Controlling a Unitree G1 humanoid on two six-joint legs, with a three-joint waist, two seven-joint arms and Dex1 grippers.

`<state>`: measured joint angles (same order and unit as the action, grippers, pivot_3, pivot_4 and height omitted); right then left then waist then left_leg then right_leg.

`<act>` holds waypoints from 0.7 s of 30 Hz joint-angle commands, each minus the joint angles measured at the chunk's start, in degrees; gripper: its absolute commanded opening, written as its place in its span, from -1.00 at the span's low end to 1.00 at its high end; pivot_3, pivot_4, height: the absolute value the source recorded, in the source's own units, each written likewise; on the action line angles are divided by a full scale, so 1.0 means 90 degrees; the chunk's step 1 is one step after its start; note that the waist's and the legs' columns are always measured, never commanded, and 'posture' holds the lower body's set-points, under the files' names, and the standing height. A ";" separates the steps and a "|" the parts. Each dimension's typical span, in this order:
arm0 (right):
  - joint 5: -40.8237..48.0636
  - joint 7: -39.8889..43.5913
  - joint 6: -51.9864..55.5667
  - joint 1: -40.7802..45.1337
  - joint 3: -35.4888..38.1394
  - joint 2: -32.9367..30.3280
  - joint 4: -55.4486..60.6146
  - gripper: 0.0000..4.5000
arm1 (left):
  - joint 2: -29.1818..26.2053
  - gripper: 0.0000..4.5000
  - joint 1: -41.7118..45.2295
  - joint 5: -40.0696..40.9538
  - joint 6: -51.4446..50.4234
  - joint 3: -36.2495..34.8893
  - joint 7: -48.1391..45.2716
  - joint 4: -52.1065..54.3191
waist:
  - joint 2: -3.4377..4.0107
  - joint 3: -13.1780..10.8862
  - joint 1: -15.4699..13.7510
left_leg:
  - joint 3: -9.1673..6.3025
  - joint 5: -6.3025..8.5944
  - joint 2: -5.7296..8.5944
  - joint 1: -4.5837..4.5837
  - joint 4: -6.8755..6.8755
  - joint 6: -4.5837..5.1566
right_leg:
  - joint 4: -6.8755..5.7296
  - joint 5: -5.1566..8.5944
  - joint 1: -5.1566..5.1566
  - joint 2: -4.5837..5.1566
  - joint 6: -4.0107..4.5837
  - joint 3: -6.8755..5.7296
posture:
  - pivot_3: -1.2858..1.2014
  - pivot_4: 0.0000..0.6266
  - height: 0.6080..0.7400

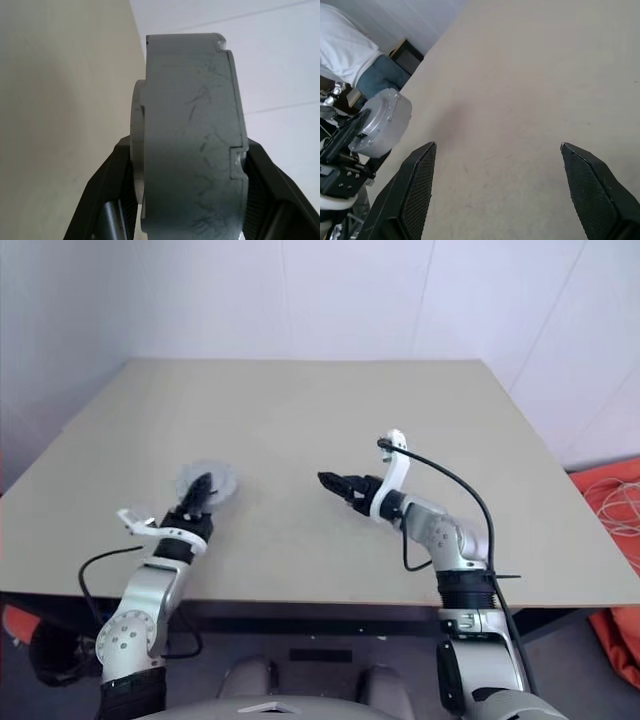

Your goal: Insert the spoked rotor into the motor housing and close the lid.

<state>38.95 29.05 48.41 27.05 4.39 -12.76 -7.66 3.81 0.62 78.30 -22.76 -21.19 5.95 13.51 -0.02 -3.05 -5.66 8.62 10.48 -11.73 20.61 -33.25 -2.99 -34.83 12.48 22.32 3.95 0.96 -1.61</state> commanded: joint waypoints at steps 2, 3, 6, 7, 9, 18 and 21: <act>-0.0017 0.0450 -0.0254 -0.0018 -0.0098 -0.0073 0.0497 1.00 | 0.0099 -0.07 0.0308 -0.0208 0.0473 -0.0250 0.0162 0.0063 | -0.0017 0.0000 -0.0005 | -0.0003 0.0000 0.0001 0.0002 -0.0002 0.0001 | 0.0001 -0.0002 -0.0001 0.0001 -0.0002 0.0000 | 0.03 -1.00 1.00; -0.0012 0.0522 -0.0265 -0.0033 -0.0103 -0.0084 0.0533 1.00 | 0.0122 -0.07 0.0311 -0.0201 0.0532 -0.0311 0.0205 0.0040 | -0.0021 0.0000 0.0000 | -0.0003 0.0001 0.0001 0.0002 -0.0003 0.0001 | 0.0001 -0.0003 -0.0001 0.0001 -0.0002 0.0000 | 0.03 -1.00 1.00; -0.0008 0.0643 -0.0256 -0.0064 -0.0085 -0.0109 0.0595 1.00 | 0.0136 -0.07 0.0298 -0.0277 0.0696 -0.0466 0.0259 -0.0111 | -0.0038 0.0001 0.0006 | -0.0003 0.0001 0.0000 0.0000 -0.0003 0.0002 | 0.0001 -0.0003 -0.0001 -0.0003 -0.0001 0.0000 | 0.03 -1.00 1.00; -0.0020 0.0691 -0.0271 -0.0079 -0.0096 -0.0131 0.0626 1.00 | 0.0142 -0.07 0.0297 -0.0292 0.0751 -0.0522 0.0261 -0.0177 | -0.0042 0.0001 0.0007 | -0.0003 0.0001 0.0000 -0.0002 -0.0003 0.0002 | 0.0001 -0.0003 -0.0002 -0.0005 0.0000 0.0000 | 0.03 -1.00 1.00; -0.0047 0.0893 -0.0342 -0.0144 -0.0165 -0.0217 0.0732 1.00 | 0.0163 -0.07 0.0316 -0.0301 0.0869 -0.0640 0.0260 -0.0314 | -0.0045 0.0000 0.0007 | -0.0003 0.0001 0.0000 -0.0006 -0.0004 0.0002 | 0.0001 -0.0003 -0.0004 -0.0008 0.0000 0.0000 | 0.03 -1.00 1.00; -0.0229 0.1360 -0.0467 -0.0369 -0.0448 -0.0469 0.1023 1.00 | 0.0365 -0.07 0.0420 -0.0270 0.1200 -0.0869 0.0364 -0.0675 | -0.0078 0.0000 0.0001 | -0.0006 0.0002 -0.0003 -0.0028 -0.0007 0.0003 | 0.0002 -0.0004 -0.0026 -0.0007 0.0002 0.0001 | 0.03 -1.00 1.00; -0.0220 0.1429 -0.0422 -0.0398 -0.0464 -0.0487 0.1077 1.00 | 0.0398 -0.07 0.0425 -0.0204 0.1268 -0.0939 0.0365 -0.0790 | -0.0084 -0.0001 0.0005 | -0.0005 0.0002 -0.0003 -0.0041 -0.0006 0.0004 | 0.0002 -0.0003 -0.0035 -0.0008 0.0003 0.0001 | 0.03 -1.00 1.00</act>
<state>36.28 41.04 45.42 23.35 0.02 -16.67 -1.21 5.33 2.25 75.46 -12.70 -29.27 10.26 4.54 -0.77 -3.06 -5.62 8.58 10.50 -11.76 20.22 -33.31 -2.95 -34.81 12.46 22.00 3.87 0.99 -1.60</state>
